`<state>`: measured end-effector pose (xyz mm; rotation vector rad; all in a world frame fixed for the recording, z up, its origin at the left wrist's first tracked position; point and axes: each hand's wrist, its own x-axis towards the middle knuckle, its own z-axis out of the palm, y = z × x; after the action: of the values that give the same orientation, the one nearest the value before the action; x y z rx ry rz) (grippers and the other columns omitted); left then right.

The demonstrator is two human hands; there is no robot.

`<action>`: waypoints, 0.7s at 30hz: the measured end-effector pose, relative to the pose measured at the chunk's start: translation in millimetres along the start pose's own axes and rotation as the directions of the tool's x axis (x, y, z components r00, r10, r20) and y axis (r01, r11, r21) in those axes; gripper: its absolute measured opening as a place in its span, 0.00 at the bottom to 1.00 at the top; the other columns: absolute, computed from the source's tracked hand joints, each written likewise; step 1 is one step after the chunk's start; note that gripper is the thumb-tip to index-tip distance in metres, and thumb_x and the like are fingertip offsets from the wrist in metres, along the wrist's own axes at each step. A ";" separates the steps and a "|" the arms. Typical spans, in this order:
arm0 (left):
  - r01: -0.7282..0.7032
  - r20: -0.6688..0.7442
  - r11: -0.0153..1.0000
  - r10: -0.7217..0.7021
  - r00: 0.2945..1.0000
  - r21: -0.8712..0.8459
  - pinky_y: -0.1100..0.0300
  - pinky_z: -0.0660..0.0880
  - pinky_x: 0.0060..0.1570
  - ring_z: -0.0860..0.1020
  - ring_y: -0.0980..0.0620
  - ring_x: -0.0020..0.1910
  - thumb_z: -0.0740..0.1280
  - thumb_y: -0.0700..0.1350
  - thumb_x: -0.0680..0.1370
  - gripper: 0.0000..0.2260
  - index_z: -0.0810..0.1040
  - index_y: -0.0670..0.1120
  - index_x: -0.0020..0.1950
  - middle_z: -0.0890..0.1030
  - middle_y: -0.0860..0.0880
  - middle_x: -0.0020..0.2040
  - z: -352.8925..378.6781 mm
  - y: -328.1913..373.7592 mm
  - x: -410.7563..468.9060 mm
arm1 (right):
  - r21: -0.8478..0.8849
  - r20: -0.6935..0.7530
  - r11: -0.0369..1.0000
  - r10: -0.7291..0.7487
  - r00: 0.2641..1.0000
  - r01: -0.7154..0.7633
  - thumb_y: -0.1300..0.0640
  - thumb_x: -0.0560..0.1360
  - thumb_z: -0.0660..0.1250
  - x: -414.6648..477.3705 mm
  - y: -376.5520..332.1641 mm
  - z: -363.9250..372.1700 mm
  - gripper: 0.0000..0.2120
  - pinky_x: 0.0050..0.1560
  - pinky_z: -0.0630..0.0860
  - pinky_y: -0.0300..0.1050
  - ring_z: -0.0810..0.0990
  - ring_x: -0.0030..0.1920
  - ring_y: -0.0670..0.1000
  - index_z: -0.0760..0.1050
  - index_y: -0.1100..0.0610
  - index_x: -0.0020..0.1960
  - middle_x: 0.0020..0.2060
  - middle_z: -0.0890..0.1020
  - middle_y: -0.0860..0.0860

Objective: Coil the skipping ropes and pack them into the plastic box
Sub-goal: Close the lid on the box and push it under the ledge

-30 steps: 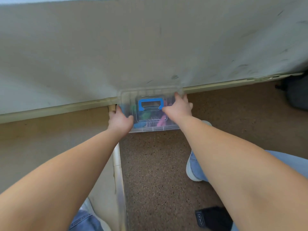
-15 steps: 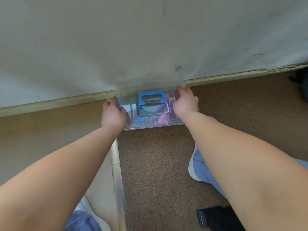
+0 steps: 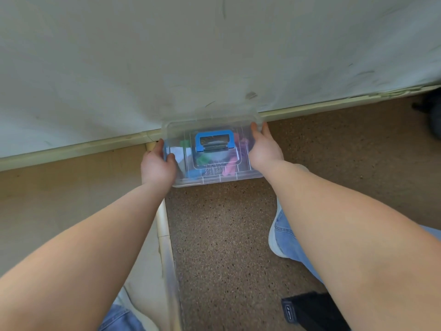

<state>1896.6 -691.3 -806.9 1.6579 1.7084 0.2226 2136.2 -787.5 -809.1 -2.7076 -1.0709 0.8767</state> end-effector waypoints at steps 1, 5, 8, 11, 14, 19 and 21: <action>0.026 0.013 0.999 -0.026 1.000 -0.032 0.52 0.72 0.61 0.77 0.43 0.61 0.62 0.46 0.81 0.25 0.64 0.50 0.78 0.79 0.43 0.61 -0.7 -0.6 1.0 | -0.004 0.017 1.000 -0.001 1.000 0.002 0.62 0.82 0.55 -1.0 0.6 -1.1 0.34 0.74 0.66 0.58 0.60 0.78 0.63 0.46 0.42 0.82 0.82 0.44 0.45; 0.102 0.076 0.988 -0.094 0.993 -0.117 0.53 0.78 0.53 0.80 0.48 0.44 0.64 0.50 0.80 0.26 0.64 0.55 0.78 0.81 0.48 0.41 -5.7 -10.1 3.2 | -0.001 0.036 1.000 -0.010 0.999 0.010 0.61 0.82 0.56 -9.3 1.0 -4.8 0.35 0.74 0.66 0.59 0.60 0.77 0.64 0.44 0.41 0.81 0.82 0.46 0.49; 0.096 0.091 0.990 -0.087 0.992 -0.102 0.57 0.76 0.44 0.80 0.49 0.40 0.63 0.50 0.81 0.26 0.63 0.56 0.78 0.81 0.47 0.40 -6.1 -21.6 -6.1 | 0.024 -0.008 0.997 -0.073 0.997 0.073 0.58 0.82 0.55 -21.8 4.4 -1.5 0.34 0.69 0.70 0.57 0.69 0.72 0.65 0.44 0.42 0.81 0.79 0.59 0.56; 0.107 0.083 0.985 -0.096 0.992 -0.138 0.59 0.72 0.38 0.77 0.52 0.36 0.63 0.50 0.81 0.26 0.62 0.55 0.79 0.77 0.48 0.37 -5.3 -33.1 -17.5 | 0.032 -0.121 0.996 -0.073 0.990 0.077 0.58 0.81 0.57 -26.8 4.8 5.0 0.35 0.54 0.77 0.55 0.80 0.57 0.63 0.44 0.46 0.82 0.62 0.78 0.60; 0.130 0.069 0.975 -0.120 0.990 -0.180 0.59 0.73 0.41 0.79 0.50 0.40 0.63 0.50 0.81 0.26 0.63 0.55 0.78 0.80 0.45 0.41 -3.0 -36.7 -15.8 | 0.006 -0.089 1.000 0.004 0.996 -0.003 0.61 0.81 0.57 -21.5 0.3 6.2 0.35 0.52 0.78 0.53 0.79 0.58 0.60 0.45 0.46 0.82 0.60 0.78 0.58; 0.133 0.041 0.982 -0.129 0.991 -0.132 0.52 0.72 0.65 0.76 0.45 0.60 0.65 0.55 0.79 0.26 0.65 0.57 0.77 0.75 0.44 0.63 -0.4 -40.9 -10.2 | 0.007 -0.049 1.000 0.012 0.999 -0.012 0.58 0.83 0.54 -17.0 4.3 7.6 0.32 0.55 0.77 0.53 0.75 0.61 0.60 0.44 0.42 0.82 0.62 0.74 0.58; 0.147 0.018 0.984 -0.146 0.989 -0.100 0.50 0.67 0.70 0.72 0.43 0.66 0.65 0.55 0.79 0.26 0.64 0.58 0.77 0.67 0.43 0.69 1.9 -41.7 -12.5 | 0.091 -0.071 0.995 0.038 0.997 -0.032 0.56 0.84 0.53 -17.7 8.5 12.1 0.30 0.64 0.71 0.54 0.66 0.69 0.60 0.47 0.40 0.81 0.71 0.67 0.57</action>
<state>1863.3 -709.9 -828.1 1.4515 1.7731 0.2256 2124.2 -806.7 -813.2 -2.6696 -0.9490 0.8041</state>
